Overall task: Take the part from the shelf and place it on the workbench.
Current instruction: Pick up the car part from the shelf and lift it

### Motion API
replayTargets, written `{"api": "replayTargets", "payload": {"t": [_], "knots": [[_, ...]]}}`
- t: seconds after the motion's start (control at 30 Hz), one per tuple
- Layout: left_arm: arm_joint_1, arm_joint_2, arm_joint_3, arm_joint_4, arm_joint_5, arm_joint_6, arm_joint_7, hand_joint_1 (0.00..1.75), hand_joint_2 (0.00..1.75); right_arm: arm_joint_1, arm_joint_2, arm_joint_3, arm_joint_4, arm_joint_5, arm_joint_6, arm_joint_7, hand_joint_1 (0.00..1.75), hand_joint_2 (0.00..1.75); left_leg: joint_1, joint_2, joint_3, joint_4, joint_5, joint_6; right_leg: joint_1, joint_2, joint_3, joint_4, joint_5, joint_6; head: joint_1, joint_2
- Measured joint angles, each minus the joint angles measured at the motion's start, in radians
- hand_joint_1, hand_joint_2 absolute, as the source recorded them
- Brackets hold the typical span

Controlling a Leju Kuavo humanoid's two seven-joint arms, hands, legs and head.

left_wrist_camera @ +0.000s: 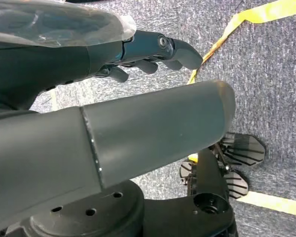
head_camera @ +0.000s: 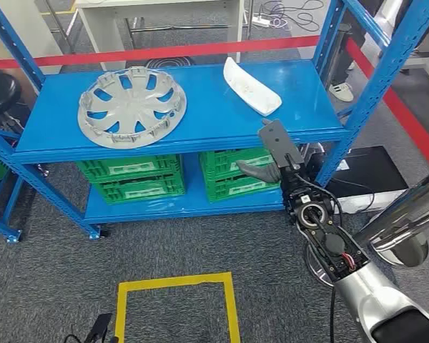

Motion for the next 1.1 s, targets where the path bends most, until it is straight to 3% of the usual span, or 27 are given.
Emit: {"api": "replayTargets", "payload": {"t": [0.07,0.17,0.2,0.27,0.33,0.37,0.4,0.47,0.53,0.6,0.67,0.73,0.8,0.87,0.9,0.93,1.0,1.03,1.07,1.1], "knots": [[0.0,0.001,0.0,0.0,0.002,0.0,0.002,0.0,0.0,0.0,0.0,0.0,0.0,-0.003,0.0,-0.003,0.0,1.75,0.0,0.0,0.002,-0.004,-0.003,0.003,0.0,0.0,0.003,0.002,0.002,0.002,0.0,0.0],[0.0,0.0,0.0,0.0,0.008,0.0,0.003,0.0,0.0,-0.004,0.0,0.0,-0.001,-0.008,-0.001,-0.012,0.0,1.75,0.005,0.001,0.026,-0.019,-0.023,0.017,0.001,-0.006,-0.001,0.037,-0.015,0.013,0.002,0.0],[0.001,0.0,0.0,0.0,0.008,0.001,0.003,0.0,0.0,-0.007,0.0,0.0,-0.001,-0.008,-0.002,-0.014,0.0,1.75,0.007,0.001,0.037,-0.023,-0.029,0.022,0.0,-0.012,-0.019,0.08,-0.035,0.018,0.003,0.0],[0.002,0.0,0.0,0.0,0.01,0.001,0.003,0.0,0.0,-0.01,0.0,0.002,-0.001,-0.011,-0.003,-0.016,0.0,1.75,0.008,0.003,0.058,-0.024,-0.039,0.022,-0.005,-0.022,-0.091,0.215,-0.087,0.026,0.006,0.0],[0.005,0.0,0.0,0.0,0.012,0.002,0.003,0.0,0.0,-0.006,0.0,0.003,0.0,-0.013,-0.003,-0.016,0.0,1.75,0.01,0.004,0.08,-0.023,-0.052,0.017,-0.013,-0.026,-0.157,0.319,-0.11,0.032,0.007,0.0],[0.008,0.0,0.0,0.0,0.012,0.002,0.003,0.0,0.0,-0.004,0.0,0.003,0.0,-0.013,-0.003,-0.016,0.0,1.75,0.011,0.003,0.094,-0.023,-0.06,0.013,-0.017,-0.028,-0.168,0.318,-0.098,0.035,0.007,0.0],[0.009,0.0,0.0,0.0,0.013,0.002,0.003,0.0,0.0,-0.003,0.0,0.003,0.0,-0.013,-0.003,-0.016,0.0,1.75,0.013,0.003,0.11,-0.023,-0.071,0.009,-0.02,-0.03,-0.162,0.278,-0.069,0.037,0.008,0.0],[0.012,-0.001,0.0,0.0,0.017,0.002,0.003,0.0,0.0,-0.003,-0.001,0.003,0.0,-0.013,-0.001,-0.016,0.0,1.75,0.016,0.004,0.144,-0.021,-0.095,0.0,-0.025,-0.035,-0.128,0.136,0.022,0.039,0.009,0.0],[0.01,-0.001,0.0,0.001,0.023,0.003,0.001,0.0,0.0,-0.003,-0.002,0.004,0.001,-0.014,0.003,-0.014,0.0,1.75,0.017,0.004,0.161,-0.021,-0.114,-0.012,-0.022,-0.037,-0.102,0.04,0.078,0.032,0.007,0.0],[0.005,-0.001,0.0,0.001,0.026,0.012,0.001,0.0,0.0,-0.007,-0.002,0.005,0.0,-0.015,0.005,-0.013,0.0,1.75,0.018,0.004,0.165,-0.019,-0.12,-0.023,-0.017,-0.035,-0.09,0.025,0.077,0.018,0.003,0.0],[0.0,-0.002,0.0,0.001,0.027,0.023,0.003,0.0,0.0,-0.017,-0.002,0.004,-0.001,-0.015,0.004,-0.013,0.0,1.75,0.02,0.005,0.143,0.026,-0.108,-0.033,-0.018,-0.032,-0.073,0.017,0.073,0.007,0.001,0.0],[-0.001,-0.004,0.0,0.001,0.028,0.028,0.006,0.0,0.0,-0.023,-0.002,0.004,-0.001,-0.016,0.003,-0.012,0.0,1.75,0.024,0.006,0.066,0.145,-0.103,-0.044,-0.022,-0.031,-0.052,0.006,0.063,-0.002,-0.003,0.0],[0.0,-0.004,0.0,0.001,0.028,0.029,0.008,0.0,0.0,-0.02,-0.002,0.006,-0.001,-0.017,-0.003,-0.009,0.0,1.75,0.028,0.006,-0.033,0.263,-0.147,-0.055,-0.022,-0.029,-0.033,0.002,0.047,-0.008,-0.01,0.0],[0.003,-0.003,-0.001,0.001,0.028,0.031,0.012,0.0,0.0,-0.015,-0.003,0.007,-0.001,-0.015,-0.013,-0.005,0.0,1.75,0.031,0.006,-0.094,0.285,-0.189,-0.061,-0.022,-0.025,-0.01,0.002,0.027,-0.008,-0.015,0.0],[0.005,-0.003,-0.001,0.001,0.028,0.032,0.014,0.0,0.0,-0.014,-0.003,0.007,-0.001,-0.012,-0.018,-0.004,0.0,1.75,0.032,0.007,-0.1,0.251,-0.176,-0.061,-0.022,-0.023,0.004,0.002,0.016,-0.008,-0.018,0.0],[0.005,-0.002,-0.002,0.002,0.028,0.032,0.015,0.0,0.0,-0.013,-0.004,0.007,-0.001,-0.008,-0.022,-0.003,0.0,1.75,0.033,0.007,-0.093,0.19,-0.134,-0.059,-0.023,-0.022,0.018,0.002,0.005,-0.006,-0.021,0.0],[0.006,-0.001,-0.003,0.002,0.028,0.032,0.015,0.0,0.0,-0.014,-0.004,0.008,-0.002,0.004,-0.032,0.001,0.0,1.75,0.03,0.006,-0.064,0.055,-0.013,-0.049,-0.021,-0.019,0.038,0.003,-0.016,0.0,-0.025,0.0],[0.005,0.0,-0.004,0.002,0.028,0.032,0.015,0.0,0.0,-0.015,-0.004,0.008,-0.004,0.014,-0.039,0.005,0.0,1.75,0.027,0.006,-0.053,0.014,0.032,-0.043,-0.02,-0.017,0.042,0.003,-0.024,0.005,-0.025,0.0],[0.005,0.0,-0.005,0.002,0.029,0.032,0.015,0.0,0.0,-0.016,-0.004,0.009,-0.007,0.026,-0.046,0.01,0.0,1.75,0.024,0.006,-0.049,-0.003,0.056,-0.037,-0.02,-0.015,0.044,0.004,-0.031,0.01,-0.024,0.0],[0.005,0.0,-0.006,0.002,0.029,0.032,0.015,0.0,0.0,-0.017,-0.004,0.01,-0.01,0.04,-0.055,0.015,0.0,1.75,0.022,0.005,-0.048,-0.002,0.057,-0.032,-0.019,-0.013,0.046,0.003,-0.037,0.016,-0.023,0.0]]}}
